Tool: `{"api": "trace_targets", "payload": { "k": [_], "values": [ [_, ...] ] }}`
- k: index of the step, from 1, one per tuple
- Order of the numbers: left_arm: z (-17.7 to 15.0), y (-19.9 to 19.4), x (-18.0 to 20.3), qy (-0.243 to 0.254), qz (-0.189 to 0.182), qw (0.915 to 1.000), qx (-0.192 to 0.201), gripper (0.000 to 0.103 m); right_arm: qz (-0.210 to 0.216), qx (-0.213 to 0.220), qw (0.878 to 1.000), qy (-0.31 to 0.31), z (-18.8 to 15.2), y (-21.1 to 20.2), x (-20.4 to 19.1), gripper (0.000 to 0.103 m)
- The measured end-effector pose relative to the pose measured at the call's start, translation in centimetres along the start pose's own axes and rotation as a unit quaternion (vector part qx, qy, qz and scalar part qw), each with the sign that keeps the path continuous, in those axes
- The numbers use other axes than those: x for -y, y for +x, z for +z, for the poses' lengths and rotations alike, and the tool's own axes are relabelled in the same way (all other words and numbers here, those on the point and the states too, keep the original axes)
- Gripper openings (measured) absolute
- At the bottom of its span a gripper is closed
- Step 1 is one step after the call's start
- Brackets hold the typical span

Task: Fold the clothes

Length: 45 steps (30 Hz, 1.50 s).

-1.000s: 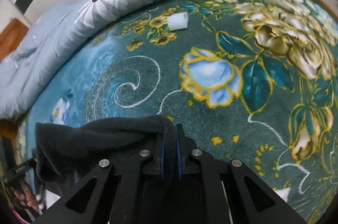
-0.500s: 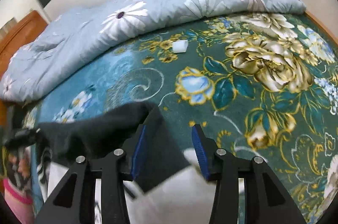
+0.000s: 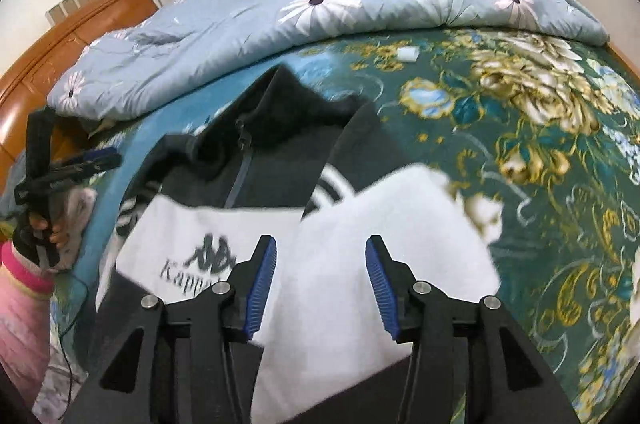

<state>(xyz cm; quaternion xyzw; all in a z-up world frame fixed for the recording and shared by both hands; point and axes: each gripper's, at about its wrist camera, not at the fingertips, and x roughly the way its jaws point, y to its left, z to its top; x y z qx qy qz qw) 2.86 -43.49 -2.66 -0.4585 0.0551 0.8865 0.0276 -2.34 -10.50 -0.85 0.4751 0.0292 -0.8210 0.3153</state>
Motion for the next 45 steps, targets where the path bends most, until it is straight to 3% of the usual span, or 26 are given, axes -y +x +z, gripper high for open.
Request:
{"api": "trace_targets", "payload": {
  "k": [3, 5, 7, 9, 11, 13, 15, 17, 19, 22, 24, 27, 30, 34, 35, 37, 38, 42, 45],
  "values": [
    [0.9, 3.6, 4.1, 0.080, 0.034, 0.9956, -0.034, 0.072, -0.001, -0.003, 1.000, -0.002, -1.4, -0.6, -0.2, 0.048],
    [1.8, 6.3, 5.0, 0.097, 0.063, 0.9919, -0.052, 0.072, -0.004, 0.000, 1.000, 0.003, -2.4, -1.4, 0.3, 0.048],
    [3.1, 8.4, 4.5, 0.079, 0.091, 0.9911, -0.056, 0.072, -0.010, 0.002, 1.000, 0.009, -3.2, -2.3, 1.1, 0.048],
    [4.6, 9.9, 2.9, 0.026, 0.101, 0.9933, -0.051, 0.072, -0.017, 0.007, 1.000, 0.015, -4.3, -3.3, 2.0, 0.048],
    [5.9, 10.5, 0.5, -0.047, 0.080, 0.9948, -0.043, 0.072, -0.024, 0.010, 0.999, 0.025, -5.2, -4.1, 3.0, 0.048],
    [7.0, 11.1, -2.2, -0.129, 0.052, 0.9896, -0.038, 0.072, -0.029, 0.011, 0.999, 0.038, -5.9, -4.6, 4.1, 0.048],
    [7.2, 11.5, -4.7, -0.221, 0.021, 0.9743, -0.040, 0.072, -0.030, 0.011, 0.998, 0.049, -6.3, -4.7, 4.9, 0.048],
    [6.9, 11.5, -6.9, -0.305, -0.007, 0.9514, -0.041, 0.072, -0.026, 0.009, 0.998, 0.053, -6.6, -4.7, 5.2, 0.048],
    [6.3, 10.4, -7.6, -0.341, -0.026, 0.9391, -0.036, 0.072, -0.017, 0.009, 0.999, 0.046, -7.0, -4.9, 4.6, 0.048],
    [5.9, 7.1, -5.9, -0.306, -0.045, 0.9507, -0.026, 0.072, -0.002, 0.008, 1.000, 0.023, -7.9, -5.3, 2.7, 0.049],
    [4.9, 3.2, -4.1, -0.272, -0.048, 0.9610, 0.002, 0.072, 0.009, 0.003, 1.000, 0.006, -8.5, -5.3, 1.1, 0.054],
    [1.9, -2.8, -1.7, -0.247, -0.062, 0.9657, 0.052, 0.072, 0.021, -0.013, 0.999, -0.027, -10.0, -4.7, -1.4, 0.055],
    [-2.7, -7.0, -0.6, -0.249, -0.065, 0.9622, 0.091, 0.080, 0.003, -0.035, 0.997, -0.067, -11.9, -3.4, -3.6, 0.056],
    [-8.6, -9.6, -0.2, -0.275, -0.065, 0.9530, 0.108, 0.080, -0.043, -0.052, 0.995, -0.076, -13.5, -2.2, -4.3, 0.053],
    [-10.0, -10.1, -0.3, -0.290, -0.063, 0.9487, 0.110, 0.080, -0.046, -0.051, 0.995, -0.068, -13.6, -2.3, -4.1, 0.047],
    [-12.1, -10.6, -0.5, -0.315, -0.071, 0.9401, 0.109, 0.080, -0.050, -0.046, 0.996, -0.050, -13.8, -2.6, -3.6, 0.017],
    [-12.9, -10.5, -0.8, -0.325, -0.077, 0.9365, 0.106, 0.080, -0.045, -0.040, 0.998, -0.034, -13.6, -3.2, -2.9, 0.007],
    [-14.0, -11.1, -1.2, -0.332, -0.075, 0.9340, 0.109, 0.080, -0.033, -0.014, 0.999, 0.025, -12.5, -5.7, 0.0, 0.005],
    [-13.7, -11.4, -1.2, -0.331, -0.080, 0.9326, 0.119, 0.080, -0.078, 0.018, 0.996, 0.035, -10.5, -8.4, 2.1, 0.005]
  ]
}}
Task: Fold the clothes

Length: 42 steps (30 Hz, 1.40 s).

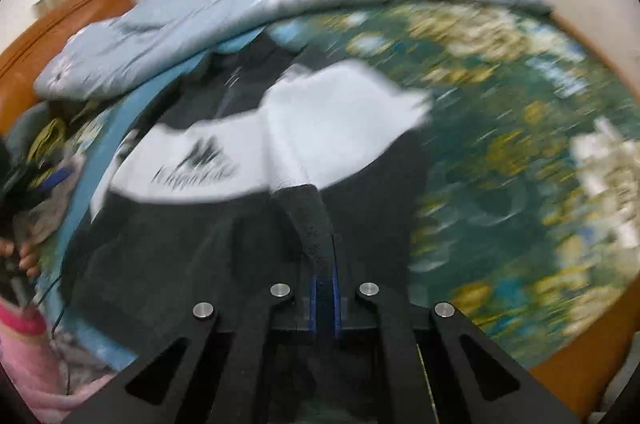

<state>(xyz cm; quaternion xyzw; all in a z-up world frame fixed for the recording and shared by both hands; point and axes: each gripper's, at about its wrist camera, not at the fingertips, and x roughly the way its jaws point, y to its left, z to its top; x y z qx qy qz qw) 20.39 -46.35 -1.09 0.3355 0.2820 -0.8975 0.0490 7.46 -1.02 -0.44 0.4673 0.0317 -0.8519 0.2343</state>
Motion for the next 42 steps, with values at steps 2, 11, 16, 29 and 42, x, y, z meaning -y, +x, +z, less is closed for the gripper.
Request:
{"api": "trace_targets", "payload": {
  "k": [2, 11, 16, 29, 42],
  "values": [
    [0.1, 0.4, 0.2, 0.001, -0.004, 1.0000, -0.003, 0.080, -0.039, 0.024, 0.999, 0.007, 2.1, -1.4, 1.9, 0.005],
    [0.0, 2.0, -1.1, -0.007, 0.011, 0.9996, -0.023, 0.080, -0.233, 0.086, 0.967, 0.062, 12.3, -3.4, 11.6, 0.005],
    [0.5, 2.2, -2.3, -0.013, 0.032, 0.9992, -0.023, 0.080, -0.273, 0.051, 0.956, 0.098, 15.1, 1.7, 15.5, 0.005],
    [-0.1, 0.6, -4.2, -0.017, 0.041, 0.9985, -0.032, 0.080, -0.255, 0.075, 0.956, 0.126, 13.9, 3.5, 15.1, 0.066],
    [-8.2, -5.2, -2.4, 0.189, 0.095, 0.9758, -0.058, 0.080, 0.008, 0.118, 0.992, 0.047, 0.9, 4.4, -5.0, 0.076]
  ]
}}
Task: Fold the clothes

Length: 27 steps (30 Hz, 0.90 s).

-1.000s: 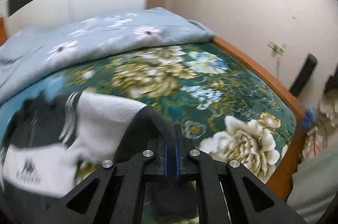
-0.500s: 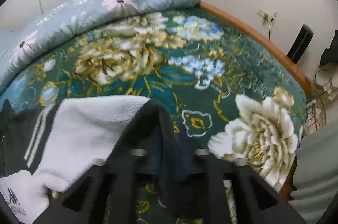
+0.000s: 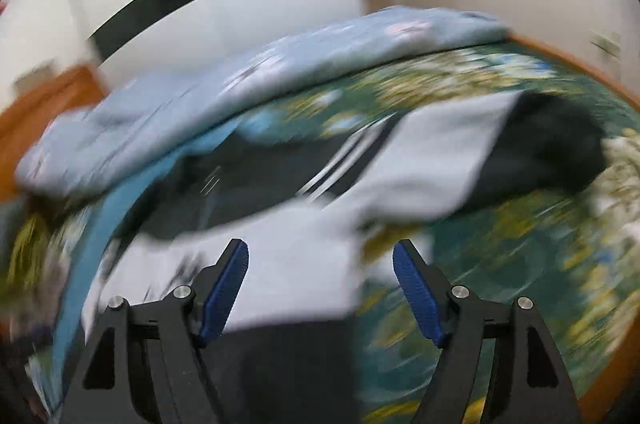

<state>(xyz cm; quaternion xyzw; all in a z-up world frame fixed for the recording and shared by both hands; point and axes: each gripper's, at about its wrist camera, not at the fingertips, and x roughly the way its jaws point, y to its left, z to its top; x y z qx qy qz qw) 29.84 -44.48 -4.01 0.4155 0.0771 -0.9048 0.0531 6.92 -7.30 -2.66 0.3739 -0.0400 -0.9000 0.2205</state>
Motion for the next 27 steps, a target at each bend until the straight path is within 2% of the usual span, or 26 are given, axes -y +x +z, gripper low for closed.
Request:
{"api": "trace_targets", "payload": {
  "k": [3, 6, 9, 13, 18, 20, 22, 24, 27],
  "values": [
    [-2.4, -1.1, 0.3, 0.039, 0.001, 0.9992, -0.005, 0.080, 0.030, -0.037, 0.998, -0.031, -3.4, 1.6, -3.3, 0.077],
    [-4.5, -1.6, 0.4, 0.037, -0.030, 0.9988, -0.013, 0.080, 0.033, -0.059, 0.997, -0.042, -5.5, 2.3, -5.1, 0.077],
    [-6.0, -1.6, 1.5, 0.054, -0.055, 0.9969, -0.017, 0.080, 0.031, -0.065, 0.996, -0.042, -6.0, 2.2, -5.4, 0.077],
    [-7.1, -0.6, 3.2, 0.102, -0.039, 0.9937, -0.026, 0.080, 0.024, -0.065, 0.997, -0.031, -6.3, 1.2, -5.5, 0.077],
    [-7.8, -0.1, 3.3, 0.114, -0.033, 0.9927, -0.023, 0.078, 0.009, -0.065, 0.998, -0.016, -7.2, 0.2, -5.6, 0.077],
    [-8.0, 0.0, 2.9, 0.115, -0.033, 0.9924, -0.027, 0.071, 0.005, -0.067, 0.998, -0.010, -7.3, 0.1, -5.5, 0.077],
    [-8.2, 0.3, 2.5, 0.117, -0.018, 0.9924, -0.033, 0.052, 0.002, -0.069, 0.998, -0.005, -7.4, 0.1, -5.5, 0.077],
    [-8.1, 0.4, 1.9, 0.107, -0.012, 0.9936, -0.032, 0.044, -0.001, -0.070, 0.998, 0.000, -7.4, 0.0, -5.5, 0.077],
    [-7.2, 0.0, 0.4, 0.060, -0.017, 0.9977, -0.027, 0.035, -0.003, -0.070, 0.998, 0.003, -7.5, -0.1, -5.5, 0.077]
  ]
}}
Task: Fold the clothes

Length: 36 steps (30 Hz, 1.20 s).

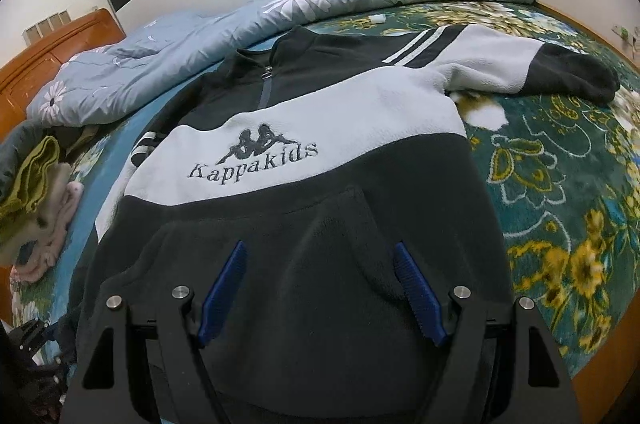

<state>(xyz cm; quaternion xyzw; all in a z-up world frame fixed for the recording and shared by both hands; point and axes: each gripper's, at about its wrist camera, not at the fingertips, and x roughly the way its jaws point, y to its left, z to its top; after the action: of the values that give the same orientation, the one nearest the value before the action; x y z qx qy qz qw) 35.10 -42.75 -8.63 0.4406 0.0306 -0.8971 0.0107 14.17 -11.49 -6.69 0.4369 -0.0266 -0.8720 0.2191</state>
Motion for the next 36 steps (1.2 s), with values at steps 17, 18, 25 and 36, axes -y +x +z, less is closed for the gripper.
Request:
{"api": "trace_targets", "payload": {
  "k": [17, 18, 25, 36],
  "values": [
    [8.5, -6.5, -12.6, -0.278, 0.210, 0.9269, 0.140, 0.038, -0.008, 0.008, 0.999, 0.035, 0.2, -0.6, 2.2, 0.077],
    [8.3, -5.9, -12.9, -0.285, 0.212, 0.9257, 0.129, 0.039, -0.008, 0.009, 0.999, 0.037, 0.2, -0.7, 2.4, 0.077],
    [5.2, -4.6, -14.2, -0.371, 0.125, 0.9168, 0.078, 0.055, -0.016, 0.025, 0.998, 0.055, 0.3, -2.1, 4.8, 0.077],
    [4.8, -0.1, -4.9, -0.273, -0.090, 0.9578, 0.002, 0.066, -0.031, 0.028, 0.987, 0.156, -2.9, -4.9, 12.6, 0.077]
  ]
}}
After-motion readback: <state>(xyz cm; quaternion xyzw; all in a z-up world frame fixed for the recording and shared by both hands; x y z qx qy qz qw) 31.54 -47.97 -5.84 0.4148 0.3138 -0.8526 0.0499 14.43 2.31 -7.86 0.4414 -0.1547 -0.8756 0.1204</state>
